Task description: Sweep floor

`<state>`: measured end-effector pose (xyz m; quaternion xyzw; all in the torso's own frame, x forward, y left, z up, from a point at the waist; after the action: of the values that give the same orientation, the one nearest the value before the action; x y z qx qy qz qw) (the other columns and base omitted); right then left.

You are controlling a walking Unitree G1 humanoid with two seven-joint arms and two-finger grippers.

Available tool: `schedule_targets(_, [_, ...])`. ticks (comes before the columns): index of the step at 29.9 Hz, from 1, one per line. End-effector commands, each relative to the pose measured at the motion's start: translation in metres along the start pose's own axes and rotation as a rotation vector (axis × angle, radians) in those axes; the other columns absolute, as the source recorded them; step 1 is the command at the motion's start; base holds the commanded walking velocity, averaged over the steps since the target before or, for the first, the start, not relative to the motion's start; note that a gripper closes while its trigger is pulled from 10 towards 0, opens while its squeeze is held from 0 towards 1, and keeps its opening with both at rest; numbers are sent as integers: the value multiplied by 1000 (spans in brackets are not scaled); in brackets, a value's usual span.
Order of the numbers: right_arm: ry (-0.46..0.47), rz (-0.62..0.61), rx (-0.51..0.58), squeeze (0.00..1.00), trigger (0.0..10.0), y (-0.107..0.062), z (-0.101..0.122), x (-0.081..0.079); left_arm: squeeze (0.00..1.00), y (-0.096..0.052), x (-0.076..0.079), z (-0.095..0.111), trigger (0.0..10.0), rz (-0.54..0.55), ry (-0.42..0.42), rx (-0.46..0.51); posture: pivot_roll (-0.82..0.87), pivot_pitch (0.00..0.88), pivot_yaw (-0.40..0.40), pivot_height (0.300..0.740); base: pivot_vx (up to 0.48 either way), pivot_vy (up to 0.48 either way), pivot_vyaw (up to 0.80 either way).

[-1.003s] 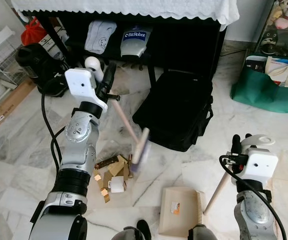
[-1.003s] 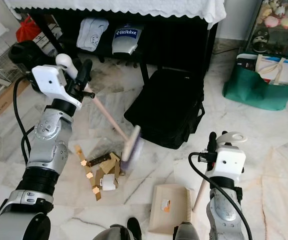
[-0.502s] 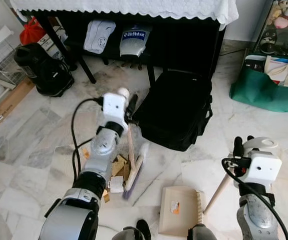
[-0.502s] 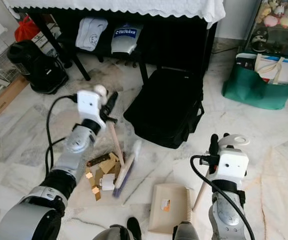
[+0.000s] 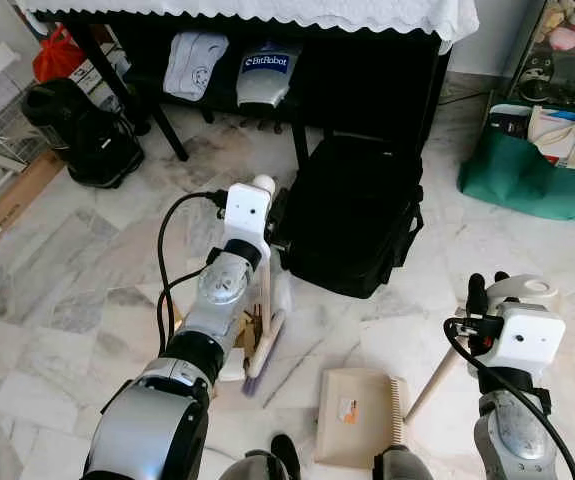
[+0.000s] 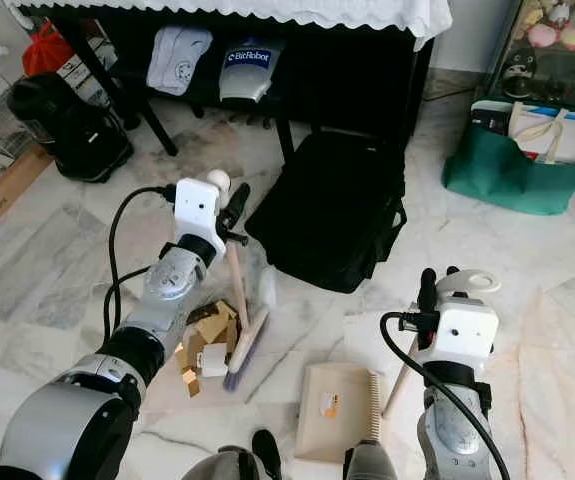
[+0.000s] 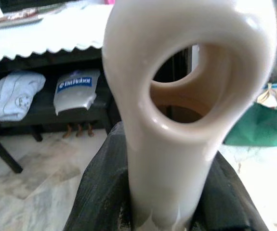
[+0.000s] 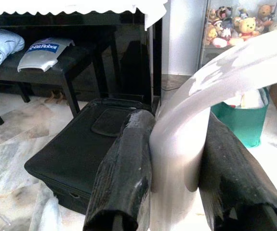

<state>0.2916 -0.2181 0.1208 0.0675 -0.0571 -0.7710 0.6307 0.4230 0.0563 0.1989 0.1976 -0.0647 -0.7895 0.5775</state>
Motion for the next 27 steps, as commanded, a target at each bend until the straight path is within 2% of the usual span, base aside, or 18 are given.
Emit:
schedule_targets(1, [0,5,-46,0,10000,-5,-10,-2,0,-1,0,0,10000,-14,-19,8,-190,283,207,740,0,0,0])
schedule_targets(10, [3,3,-48,0,10000,-2,-12,-2,0,-4,23,0,10000,-145,-65,25,-181,268,213,740,0,0,0])
schedule_targets(18, [15,8,-43,0,10000,4,-13,-8,0,-10,23,-4,10000,-183,-61,24,-163,247,215,740,0,0,0])
schedule_targets(20, [19,9,-40,0,10000,5,-12,-10,0,-11,15,-1,10000,-160,-86,40,-161,239,217,740,0,0,0])
schedule_targets(22, [23,7,-36,0,10000,6,-12,-10,0,-11,-3,10,10000,-100,-112,90,-151,232,220,740,0,0,0])
schedule_targets(23, [24,6,-35,0,10000,7,-12,-10,0,-11,-7,13,10000,-86,-116,103,-151,232,220,740,0,0,0])
schedule_targets(27, [30,7,-33,0,10000,9,-13,-12,0,-11,-43,46,10000,15,-93,211,-140,225,221,740,0,0,0])
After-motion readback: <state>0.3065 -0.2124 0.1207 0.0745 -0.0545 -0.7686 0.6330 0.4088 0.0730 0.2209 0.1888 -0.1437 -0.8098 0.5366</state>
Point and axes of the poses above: a point about 5 cm out from each wrist's last joint towards the gripper, its own y axis pointing out of the wrist towards the gripper, its own z axis along the axis of the wrist's last joint, x = y × z, the point moved 5 cm from there along y, pointing out of the wrist towards the gripper, and after that the axes turned 8 degrees about y, right-handed, at the moved point
